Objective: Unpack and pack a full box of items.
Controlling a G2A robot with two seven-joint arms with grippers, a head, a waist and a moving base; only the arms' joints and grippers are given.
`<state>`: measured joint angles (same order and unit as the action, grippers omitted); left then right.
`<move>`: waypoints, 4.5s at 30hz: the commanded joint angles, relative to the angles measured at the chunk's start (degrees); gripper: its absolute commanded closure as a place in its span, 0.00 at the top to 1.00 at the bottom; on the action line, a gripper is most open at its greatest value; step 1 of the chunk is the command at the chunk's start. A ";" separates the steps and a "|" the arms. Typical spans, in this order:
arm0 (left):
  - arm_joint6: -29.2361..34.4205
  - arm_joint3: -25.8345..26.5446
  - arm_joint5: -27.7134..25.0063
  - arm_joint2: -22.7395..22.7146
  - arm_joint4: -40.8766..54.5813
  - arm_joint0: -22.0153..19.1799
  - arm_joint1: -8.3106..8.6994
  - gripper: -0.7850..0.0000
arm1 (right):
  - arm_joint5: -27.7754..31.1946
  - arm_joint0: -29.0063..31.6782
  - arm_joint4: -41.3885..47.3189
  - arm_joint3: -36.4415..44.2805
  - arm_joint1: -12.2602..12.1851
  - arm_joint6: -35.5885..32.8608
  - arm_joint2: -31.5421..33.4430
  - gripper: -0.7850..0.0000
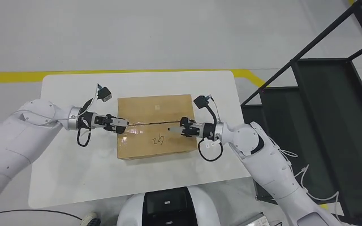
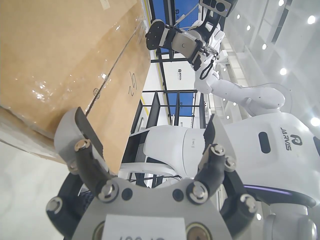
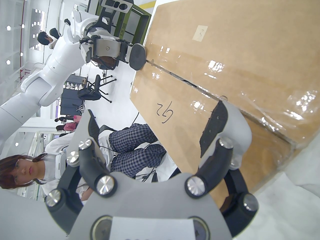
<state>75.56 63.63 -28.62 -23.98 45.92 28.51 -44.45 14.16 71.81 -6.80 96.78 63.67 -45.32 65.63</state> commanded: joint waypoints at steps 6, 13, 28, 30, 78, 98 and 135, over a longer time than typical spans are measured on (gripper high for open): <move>-3.56 2.12 3.39 -1.88 -2.93 2.19 0.38 1.00 | 2.36 2.93 0.05 3.02 -0.54 1.89 2.41 1.00; -3.15 2.25 4.09 -3.02 -2.88 2.94 0.54 1.00 | 3.36 10.61 1.74 6.17 -1.68 4.29 8.52 1.00; -3.15 2.25 4.09 -3.02 -2.88 2.94 0.54 1.00 | -3.12 14.83 10.64 -2.64 -2.10 1.79 10.87 1.00; -3.15 2.25 4.09 -3.02 -2.88 2.94 0.54 1.00 | -2.25 12.94 12.68 -6.01 -1.69 1.50 9.06 1.00; -3.15 2.25 4.09 -3.02 -2.88 2.94 0.54 1.00 | 17.01 6.60 29.13 -30.73 0.86 9.65 9.20 0.00; -3.15 2.25 4.09 -3.02 -2.88 2.94 0.54 1.00 | 17.84 10.34 16.74 -15.15 0.40 13.95 10.81 0.00; -3.15 2.25 4.09 -3.02 -2.88 2.94 0.54 1.00 | -1.24 -4.80 1.41 -11.78 2.84 6.45 -4.19 0.00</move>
<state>72.41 65.89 -24.53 -27.00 43.04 31.45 -43.91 13.35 67.02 -4.96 84.86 66.53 -38.79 61.49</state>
